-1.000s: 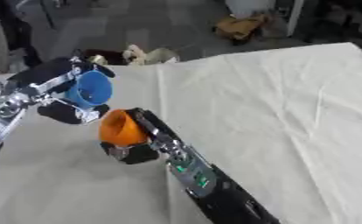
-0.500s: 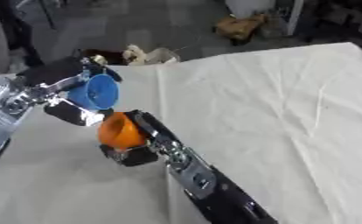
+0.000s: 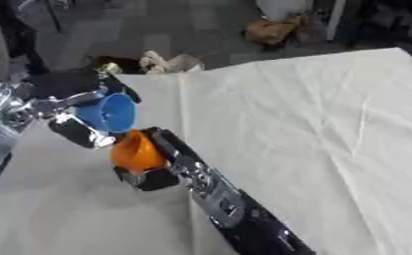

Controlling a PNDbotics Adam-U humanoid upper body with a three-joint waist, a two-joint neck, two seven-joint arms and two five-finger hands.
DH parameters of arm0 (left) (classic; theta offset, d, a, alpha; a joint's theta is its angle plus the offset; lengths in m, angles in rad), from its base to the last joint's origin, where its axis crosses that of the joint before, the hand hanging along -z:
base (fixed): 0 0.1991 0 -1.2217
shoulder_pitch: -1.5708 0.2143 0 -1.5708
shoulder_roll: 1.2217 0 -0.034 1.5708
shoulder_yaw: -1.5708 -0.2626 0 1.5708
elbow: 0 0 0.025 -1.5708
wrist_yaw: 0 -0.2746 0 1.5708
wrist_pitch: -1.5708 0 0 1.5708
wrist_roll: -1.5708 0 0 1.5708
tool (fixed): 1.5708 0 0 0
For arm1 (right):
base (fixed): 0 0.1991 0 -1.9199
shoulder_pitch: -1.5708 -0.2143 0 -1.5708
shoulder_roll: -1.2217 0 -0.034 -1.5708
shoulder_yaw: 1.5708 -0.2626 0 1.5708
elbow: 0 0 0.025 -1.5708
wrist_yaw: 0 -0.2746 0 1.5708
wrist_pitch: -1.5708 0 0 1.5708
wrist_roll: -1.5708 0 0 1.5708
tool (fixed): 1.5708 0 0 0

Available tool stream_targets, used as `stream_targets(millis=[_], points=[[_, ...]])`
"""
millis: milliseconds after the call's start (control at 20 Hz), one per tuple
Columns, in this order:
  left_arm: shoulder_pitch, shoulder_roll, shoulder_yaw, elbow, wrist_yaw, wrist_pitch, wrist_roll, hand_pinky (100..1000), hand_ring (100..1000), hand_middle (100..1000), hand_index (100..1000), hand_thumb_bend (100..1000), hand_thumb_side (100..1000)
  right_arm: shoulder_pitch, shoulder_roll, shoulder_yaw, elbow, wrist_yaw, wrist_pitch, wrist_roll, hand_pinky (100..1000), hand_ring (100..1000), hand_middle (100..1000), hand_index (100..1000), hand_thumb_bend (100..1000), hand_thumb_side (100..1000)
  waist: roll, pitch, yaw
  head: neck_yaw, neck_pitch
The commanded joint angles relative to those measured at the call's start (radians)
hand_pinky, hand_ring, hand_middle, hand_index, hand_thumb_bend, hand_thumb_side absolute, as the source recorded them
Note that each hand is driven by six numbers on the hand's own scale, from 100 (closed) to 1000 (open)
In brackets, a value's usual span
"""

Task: Pour the contents of one cup into another cup.

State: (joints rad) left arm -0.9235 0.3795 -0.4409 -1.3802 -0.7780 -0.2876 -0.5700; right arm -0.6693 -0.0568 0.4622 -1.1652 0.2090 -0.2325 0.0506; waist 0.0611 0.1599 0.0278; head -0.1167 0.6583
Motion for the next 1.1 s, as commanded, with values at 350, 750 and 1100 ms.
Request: stream_targets(millis=[350,750,1100], points=[[-0.016,0.040,0.006,-0.059,-0.086,-0.048,-0.016,100,397,358,817,100,214,-0.021,0.006,-0.009,-0.016,-0.012,-0.002,-0.001,615,383,312,470,100,195,0.000,-0.022,0.002,0.001,0.004],[-0.017,0.061,0.004,-0.091,-0.100,-0.084,-0.056,100,387,351,816,100,210,-0.020,0.005,-0.010,-0.016,-0.013,-0.001,-0.001,615,384,313,471,100,200,0.000,-0.025,0.008,0.001,0.004],[-0.019,0.080,-0.003,-0.130,-0.105,-0.137,-0.126,100,371,342,813,100,209,-0.020,0.004,-0.011,-0.015,-0.014,0.000,-0.002,616,384,315,471,100,206,-0.001,-0.028,0.011,0.001,0.003]])
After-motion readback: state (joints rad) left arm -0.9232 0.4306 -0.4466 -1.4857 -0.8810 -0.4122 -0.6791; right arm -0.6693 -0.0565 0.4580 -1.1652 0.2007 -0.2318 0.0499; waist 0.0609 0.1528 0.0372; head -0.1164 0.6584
